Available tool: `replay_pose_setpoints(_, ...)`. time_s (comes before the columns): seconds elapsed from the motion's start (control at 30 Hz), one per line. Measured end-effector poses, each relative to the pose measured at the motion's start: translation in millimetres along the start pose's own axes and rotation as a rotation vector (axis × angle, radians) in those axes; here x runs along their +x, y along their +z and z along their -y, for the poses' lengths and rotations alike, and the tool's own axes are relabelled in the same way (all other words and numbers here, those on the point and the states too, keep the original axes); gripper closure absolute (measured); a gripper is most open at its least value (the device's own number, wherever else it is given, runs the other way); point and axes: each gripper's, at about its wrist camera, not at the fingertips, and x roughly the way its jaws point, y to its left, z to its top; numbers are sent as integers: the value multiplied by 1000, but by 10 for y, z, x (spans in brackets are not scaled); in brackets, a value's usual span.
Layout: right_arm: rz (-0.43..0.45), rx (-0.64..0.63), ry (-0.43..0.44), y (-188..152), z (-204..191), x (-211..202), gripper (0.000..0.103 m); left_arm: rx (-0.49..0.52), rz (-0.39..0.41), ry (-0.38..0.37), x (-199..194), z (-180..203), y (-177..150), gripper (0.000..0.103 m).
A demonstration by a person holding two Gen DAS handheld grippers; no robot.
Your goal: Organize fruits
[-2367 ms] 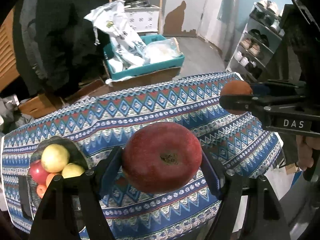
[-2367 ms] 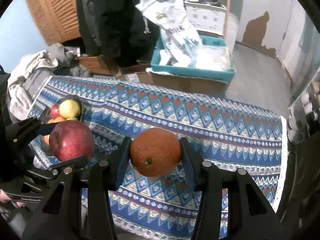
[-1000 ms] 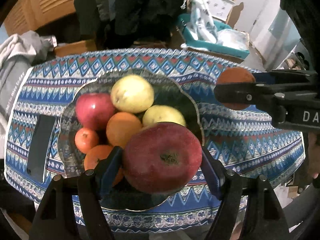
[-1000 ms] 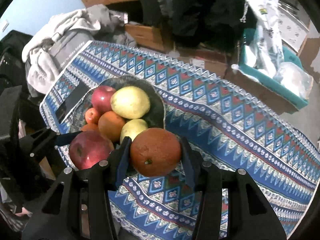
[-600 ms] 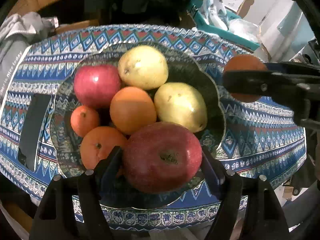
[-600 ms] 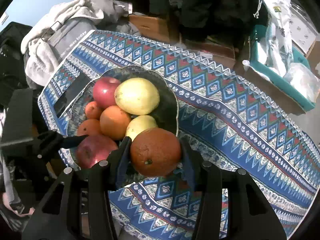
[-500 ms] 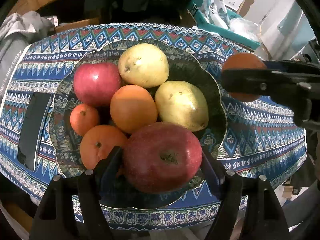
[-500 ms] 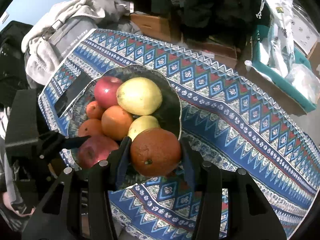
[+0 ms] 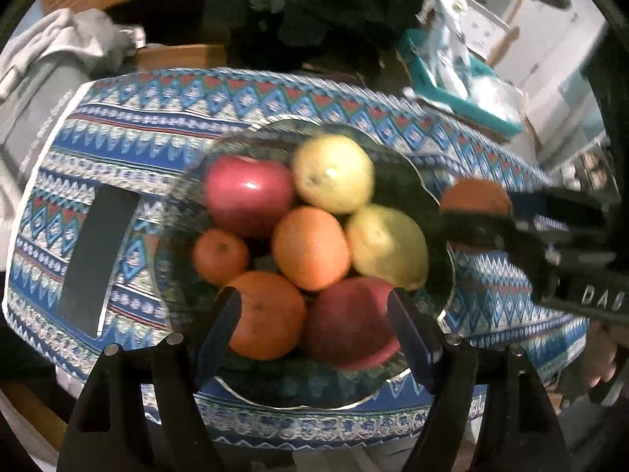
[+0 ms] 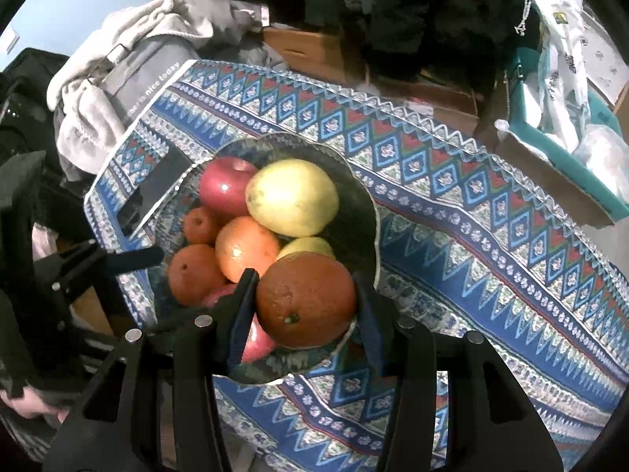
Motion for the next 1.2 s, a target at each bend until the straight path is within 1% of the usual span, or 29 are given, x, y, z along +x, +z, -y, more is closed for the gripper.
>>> replay_pose_setpoints(0.07,-3,-1,10,30,-39,30,55,-21,13,1,-55,-89,36,25)
replay_pose_setpoints(0.27,-22,16,62,125,-127,186,55,-72,43,36,-174,-323,102,25)
replay_pose_setpoints(0.37,-49,22,90,142,-166,294,55,-92,44,41,-164,-406,112,25)
replay_pose_setpoints(0.53,-86,18,99,124,-221,439,54,-112,33,49,-138,-489,88,25)
replay_pose_setpoints(0.57,-89,20,103,124,-227,450,52,-113,31,48,-136,-496,84,25)
replay_pose_setpoints(0.63,-85,22,105,129,-246,446,52,-110,33,49,-159,-485,67,25)
replay_pose_setpoints(0.87,-43,26,109,163,-228,256,52,-104,45,46,-238,-449,69,25)
replay_pose_setpoints(1.03,5,32,81,169,-183,3,51,-101,61,38,-336,-397,91,25)
replay_pose_setpoints(1.1,32,28,57,168,-175,-127,47,-100,69,36,-380,-374,98,25)
replay_pose_setpoints(1.2,79,22,26,159,-160,-348,44,-94,90,29,-490,-319,102,25)
